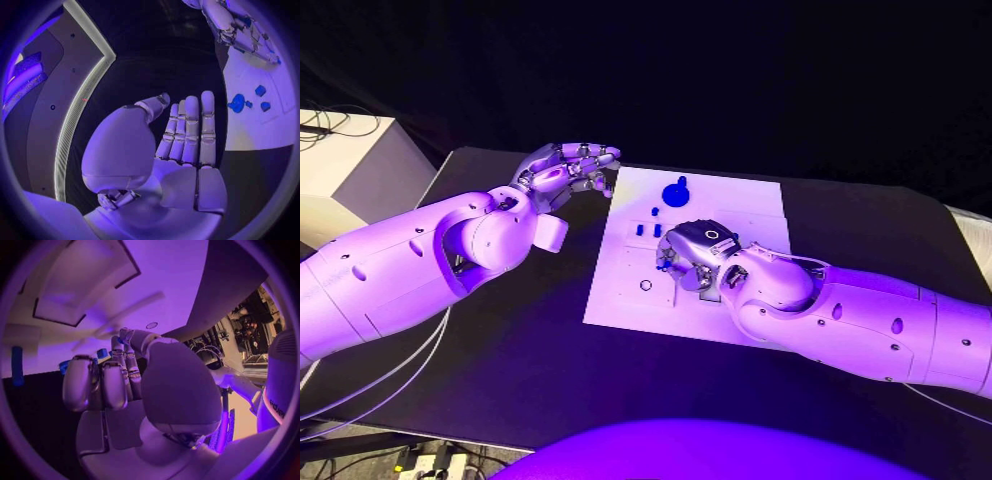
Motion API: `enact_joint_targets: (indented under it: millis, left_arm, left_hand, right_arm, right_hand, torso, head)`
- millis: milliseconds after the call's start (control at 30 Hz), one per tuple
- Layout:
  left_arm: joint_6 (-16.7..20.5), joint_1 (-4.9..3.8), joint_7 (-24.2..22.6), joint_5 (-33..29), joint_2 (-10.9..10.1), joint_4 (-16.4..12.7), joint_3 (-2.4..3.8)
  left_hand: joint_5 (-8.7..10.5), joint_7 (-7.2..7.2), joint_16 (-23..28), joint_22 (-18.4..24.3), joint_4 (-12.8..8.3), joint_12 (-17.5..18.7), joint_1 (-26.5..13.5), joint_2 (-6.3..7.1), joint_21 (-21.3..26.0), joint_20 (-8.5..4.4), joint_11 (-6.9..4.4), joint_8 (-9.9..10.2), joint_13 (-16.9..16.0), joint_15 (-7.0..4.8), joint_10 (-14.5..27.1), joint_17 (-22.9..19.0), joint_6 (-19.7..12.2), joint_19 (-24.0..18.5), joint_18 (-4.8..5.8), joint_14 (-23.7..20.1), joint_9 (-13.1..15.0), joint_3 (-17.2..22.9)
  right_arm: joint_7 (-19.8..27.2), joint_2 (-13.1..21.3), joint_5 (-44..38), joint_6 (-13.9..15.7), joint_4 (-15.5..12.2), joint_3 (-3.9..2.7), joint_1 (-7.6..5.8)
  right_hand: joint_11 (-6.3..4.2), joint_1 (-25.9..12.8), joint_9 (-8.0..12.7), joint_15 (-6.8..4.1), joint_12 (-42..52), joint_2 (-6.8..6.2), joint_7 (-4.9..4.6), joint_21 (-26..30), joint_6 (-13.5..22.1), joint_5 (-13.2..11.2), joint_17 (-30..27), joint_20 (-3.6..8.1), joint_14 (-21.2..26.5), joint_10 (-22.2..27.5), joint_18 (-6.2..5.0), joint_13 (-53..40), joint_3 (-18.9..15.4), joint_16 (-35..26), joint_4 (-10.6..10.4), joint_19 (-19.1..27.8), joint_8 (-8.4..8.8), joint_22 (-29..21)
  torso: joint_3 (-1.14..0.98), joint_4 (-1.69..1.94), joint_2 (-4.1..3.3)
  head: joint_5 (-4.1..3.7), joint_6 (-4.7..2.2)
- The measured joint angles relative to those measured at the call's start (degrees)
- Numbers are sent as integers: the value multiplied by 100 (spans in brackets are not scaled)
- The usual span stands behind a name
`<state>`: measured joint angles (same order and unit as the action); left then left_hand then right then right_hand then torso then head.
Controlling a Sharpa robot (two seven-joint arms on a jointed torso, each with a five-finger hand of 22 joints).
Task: Assemble the parts on the task board
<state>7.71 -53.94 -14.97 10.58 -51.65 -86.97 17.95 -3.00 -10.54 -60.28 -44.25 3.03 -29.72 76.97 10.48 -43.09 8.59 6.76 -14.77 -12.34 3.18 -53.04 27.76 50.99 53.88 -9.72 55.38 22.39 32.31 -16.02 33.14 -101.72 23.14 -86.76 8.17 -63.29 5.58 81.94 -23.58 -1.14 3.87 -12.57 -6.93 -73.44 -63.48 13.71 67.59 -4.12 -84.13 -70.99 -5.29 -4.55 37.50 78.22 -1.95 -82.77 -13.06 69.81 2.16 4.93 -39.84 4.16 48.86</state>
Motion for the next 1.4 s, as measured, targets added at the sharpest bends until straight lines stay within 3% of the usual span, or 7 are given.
enact_joint_targets:
  millis: [433, 767, 967, 1200, 1400]
  left_arm:
    - [-1, 0, 4, 0, 1, 10, 0]
    - [-3, 0, 9, -1, 4, 23, 0]
    - [-4, 0, 12, -1, 6, 29, 0]
    - [-5, 0, 15, 0, 6, 32, -1]
    - [-8, 0, 18, 0, 4, 32, -1]
  left_hand:
    - [0, 0, 5, 6, 14, 0, 0, 0, 0, -9, 0, 0, 3, 0, 0, -3, 0, 9, 0, 0, -4, -14]
    - [0, 0, 5, 5, 14, 0, 0, 0, 0, -9, 0, 0, 3, 0, 0, -3, 0, 9, 0, 0, -4, -14]
    - [0, 0, 5, 16, 14, 0, 23, -23, 35, -8, 0, -23, 8, 0, 0, -3, 0, 8, 1, 0, -3, -14]
    - [0, 0, 5, 16, 14, 0, 23, -23, 36, -9, 0, -22, 8, 0, 0, -3, 0, 8, 0, 0, -3, -14]
    - [0, 0, 5, 18, 14, 0, 23, -23, 36, -6, 0, -22, 8, 0, 0, -2, 0, 11, 1, 0, -8, -14]
  right_arm:
    - [-12, 29, -42, -8, -40, 7, 0]
    - [-17, 134, -85, 337, -199, 18, 31]
    - [-38, 203, -106, 383, -296, 15, 31]
    - [-146, 254, -202, 135, -452, 12, -47]
    - [-326, 264, -374, -390, -645, 12, -176]
  right_hand:
    - [0, -14, 1, 0, -2, 12, 0, 0, 0, 27, 0, 0, 0, 0, 0, -4, -2, 0, -2, 0, 0, 0]
    - [0, -14, -5, 0, -10, 11, 0, 0, 0, 26, 0, 0, 0, 0, 0, -7, 14, 7, 15, 0, 1, 20]
    - [21, -14, -5, 0, -31, 10, 0, 0, 0, 24, 9, 0, 0, -21, 0, -8, 15, 24, 15, 0, 1, 20]
    - [21, -29, -14, 0, -12, -5, 0, -26, 0, 23, 20, 0, 0, -21, 0, -12, 37, 24, 38, 0, 1, 39]
    - [21, -45, -14, 0, -12, -20, 0, -25, 0, 55, 20, 0, 0, -21, 0, -36, 37, 24, 38, 0, 1, 43]
  torso:
    - [0, -1, 3]
    - [1, -2, 6]
    - [3, -2, 9]
    - [6, -6, 9]
    - [11, -5, 9]
  head:
    - [8, 15]
    - [-3, -14]
    - [-4, -19]
    - [0, -23]
    - [1, -17]
